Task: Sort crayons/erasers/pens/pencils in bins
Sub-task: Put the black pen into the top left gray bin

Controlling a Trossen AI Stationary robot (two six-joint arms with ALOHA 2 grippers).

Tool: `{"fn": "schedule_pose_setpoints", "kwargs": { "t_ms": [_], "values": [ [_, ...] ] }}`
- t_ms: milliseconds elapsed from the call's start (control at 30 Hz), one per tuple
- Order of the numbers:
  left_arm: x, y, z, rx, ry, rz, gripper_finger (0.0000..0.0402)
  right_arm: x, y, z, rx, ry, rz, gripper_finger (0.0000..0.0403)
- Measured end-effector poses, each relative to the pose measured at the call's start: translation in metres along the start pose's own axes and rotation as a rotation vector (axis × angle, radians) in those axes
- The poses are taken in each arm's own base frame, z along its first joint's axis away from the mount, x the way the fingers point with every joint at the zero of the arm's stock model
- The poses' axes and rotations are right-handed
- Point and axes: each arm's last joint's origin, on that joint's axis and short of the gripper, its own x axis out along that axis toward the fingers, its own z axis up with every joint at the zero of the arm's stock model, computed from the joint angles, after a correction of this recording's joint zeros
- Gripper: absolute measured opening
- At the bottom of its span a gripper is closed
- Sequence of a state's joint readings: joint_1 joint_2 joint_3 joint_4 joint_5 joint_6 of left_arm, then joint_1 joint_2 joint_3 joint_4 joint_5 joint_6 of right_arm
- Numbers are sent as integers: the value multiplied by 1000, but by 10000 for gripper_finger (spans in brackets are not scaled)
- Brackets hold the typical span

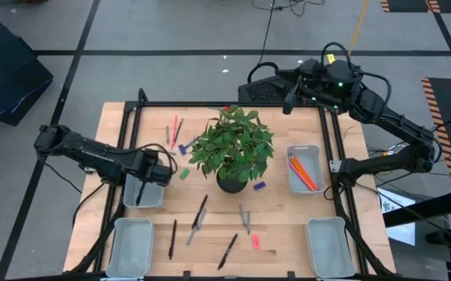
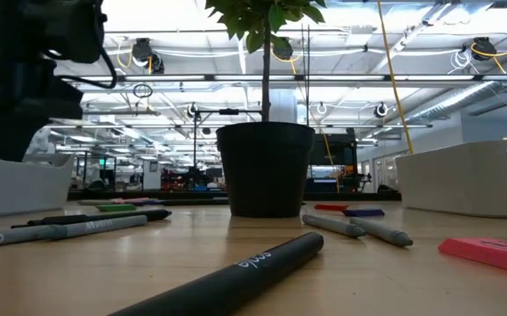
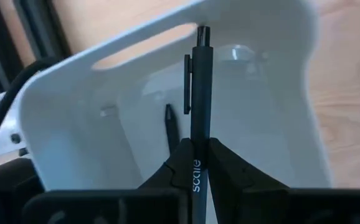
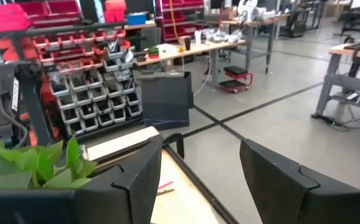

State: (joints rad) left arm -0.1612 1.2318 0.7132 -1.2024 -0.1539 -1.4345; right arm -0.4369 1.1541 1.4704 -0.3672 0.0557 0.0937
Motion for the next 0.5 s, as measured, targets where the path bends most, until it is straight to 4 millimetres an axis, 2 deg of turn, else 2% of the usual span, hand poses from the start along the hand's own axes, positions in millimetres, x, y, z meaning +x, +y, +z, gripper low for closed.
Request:
{"fn": "schedule_pose_setpoints", "kwargs": {
  "t_ms": [133,333,433,500],
  "values": [
    [5,-6,1,89,13,10,59,10,0,-5,-2,35,-3,210],
    [4,-6,0,176,95,-19,149,16,7,-11,-33,70,27,210],
    [-11,-4,0,185,165,-48,173,15,13,-12,-83,81,56,210],
    [-28,-5,-1,191,170,-89,176,13,17,-13,-103,84,72,210]
  ]
}}
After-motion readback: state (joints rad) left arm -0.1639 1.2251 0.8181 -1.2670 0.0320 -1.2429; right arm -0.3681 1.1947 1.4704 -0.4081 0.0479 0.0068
